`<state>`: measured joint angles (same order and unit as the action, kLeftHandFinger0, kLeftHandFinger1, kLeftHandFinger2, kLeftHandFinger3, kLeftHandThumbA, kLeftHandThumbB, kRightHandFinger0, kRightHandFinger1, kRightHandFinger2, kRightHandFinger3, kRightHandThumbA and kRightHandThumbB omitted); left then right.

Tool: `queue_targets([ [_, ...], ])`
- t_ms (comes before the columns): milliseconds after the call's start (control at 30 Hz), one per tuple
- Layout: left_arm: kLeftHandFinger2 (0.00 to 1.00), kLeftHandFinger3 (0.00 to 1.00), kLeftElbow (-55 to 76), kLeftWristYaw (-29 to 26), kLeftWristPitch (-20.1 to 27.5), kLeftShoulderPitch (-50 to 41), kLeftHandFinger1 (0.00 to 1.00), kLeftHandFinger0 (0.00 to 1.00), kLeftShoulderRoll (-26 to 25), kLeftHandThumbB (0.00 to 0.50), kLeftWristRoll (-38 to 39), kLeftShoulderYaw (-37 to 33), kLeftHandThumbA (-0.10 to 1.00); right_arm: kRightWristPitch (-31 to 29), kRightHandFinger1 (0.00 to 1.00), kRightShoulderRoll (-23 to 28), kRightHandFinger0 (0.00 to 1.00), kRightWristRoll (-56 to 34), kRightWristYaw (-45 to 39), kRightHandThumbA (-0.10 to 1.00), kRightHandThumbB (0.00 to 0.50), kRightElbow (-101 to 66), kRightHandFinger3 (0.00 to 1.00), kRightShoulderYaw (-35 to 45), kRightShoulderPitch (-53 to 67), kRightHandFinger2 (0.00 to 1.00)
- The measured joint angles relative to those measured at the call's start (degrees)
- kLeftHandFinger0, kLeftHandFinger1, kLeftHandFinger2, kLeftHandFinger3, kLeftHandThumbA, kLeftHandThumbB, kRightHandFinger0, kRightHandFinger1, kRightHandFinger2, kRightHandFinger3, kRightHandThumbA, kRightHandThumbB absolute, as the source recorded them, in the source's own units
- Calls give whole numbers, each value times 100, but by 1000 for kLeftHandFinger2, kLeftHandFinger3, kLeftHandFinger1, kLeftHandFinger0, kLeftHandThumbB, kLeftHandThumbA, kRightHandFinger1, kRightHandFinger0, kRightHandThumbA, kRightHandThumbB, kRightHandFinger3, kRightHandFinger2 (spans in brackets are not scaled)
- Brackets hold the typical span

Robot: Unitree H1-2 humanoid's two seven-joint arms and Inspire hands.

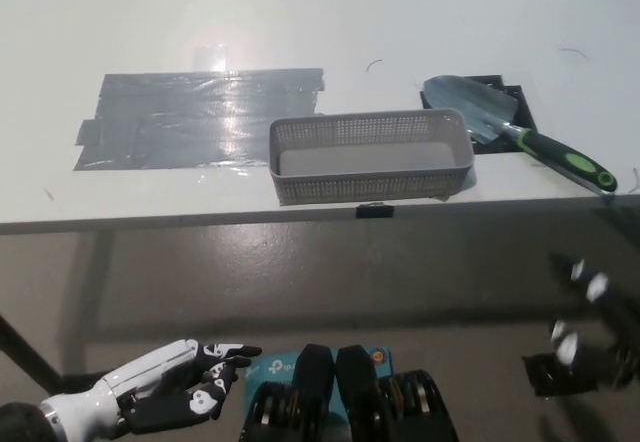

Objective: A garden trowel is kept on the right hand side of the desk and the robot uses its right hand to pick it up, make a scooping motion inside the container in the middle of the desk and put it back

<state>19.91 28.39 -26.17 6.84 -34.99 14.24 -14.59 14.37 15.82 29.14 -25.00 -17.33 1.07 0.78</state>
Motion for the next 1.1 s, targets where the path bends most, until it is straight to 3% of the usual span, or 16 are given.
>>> queue_targets([
  [133, 1000, 1000, 10, 0, -2, -4, 1000, 1000, 33, 416, -24, 0, 1000, -263, 792, -41, 674, -20, 236, 148, 212, 392, 1000, -34, 192, 817],
  [200, 1000, 1000, 10, 0, -2, -9, 1000, 1000, 38, 414, -30, 1, 1000, -374, 837, 42, 743, -55, 279, 155, 190, 589, 1000, -43, 176, 871],
  [233, 1000, 1000, 9, 0, -2, -13, 1000, 1000, 38, 407, -37, 2, 1000, -429, 833, 99, 718, -97, 293, 214, 164, 689, 1000, -43, 152, 898],
  [400, 1000, 1000, 8, 0, -3, -60, 1000, 1000, 41, 379, -72, 19, 1000, -512, 791, 285, 665, -272, 324, 195, 162, 808, 1000, -29, 6, 876],
  [433, 1000, 1000, 8, 0, -2, -60, 1000, 1000, 42, 426, -76, 24, 1000, -527, 802, 299, 700, -300, 334, 196, 170, 816, 1000, -29, -25, 864],
  [667, 1000, 1000, 3, 0, -3, -41, 1000, 1000, 63, 419, -151, 25, 1000, -639, 803, 348, 708, -449, 388, 180, 167, 820, 1000, -30, -49, 867],
  [700, 1000, 1000, 3, 0, -3, -42, 1000, 1000, 71, 406, -164, 26, 1000, -641, 821, 353, 737, -468, 390, 197, 167, 817, 1000, -32, -42, 872],
  [733, 1000, 1000, 3, 0, -4, -42, 1000, 1000, 78, 416, -174, 26, 1000, -641, 864, 358, 849, -484, 391, 177, 159, 817, 1000, -35, -36, 885],
  [767, 1000, 1000, 3, 0, -3, -43, 1000, 1000, 85, 416, -181, 26, 1000, -641, 867, 367, 858, -487, 392, 177, 158, 815, 1000, -44, -33, 885],
  [1100, 1000, 1000, 3, 0, -1, -47, 1000, 1000, 89, 448, -209, 41, 1000, -636, 871, 459, 884, -495, 410, 170, 164, 801, 1000, -111, -36, 872],
])
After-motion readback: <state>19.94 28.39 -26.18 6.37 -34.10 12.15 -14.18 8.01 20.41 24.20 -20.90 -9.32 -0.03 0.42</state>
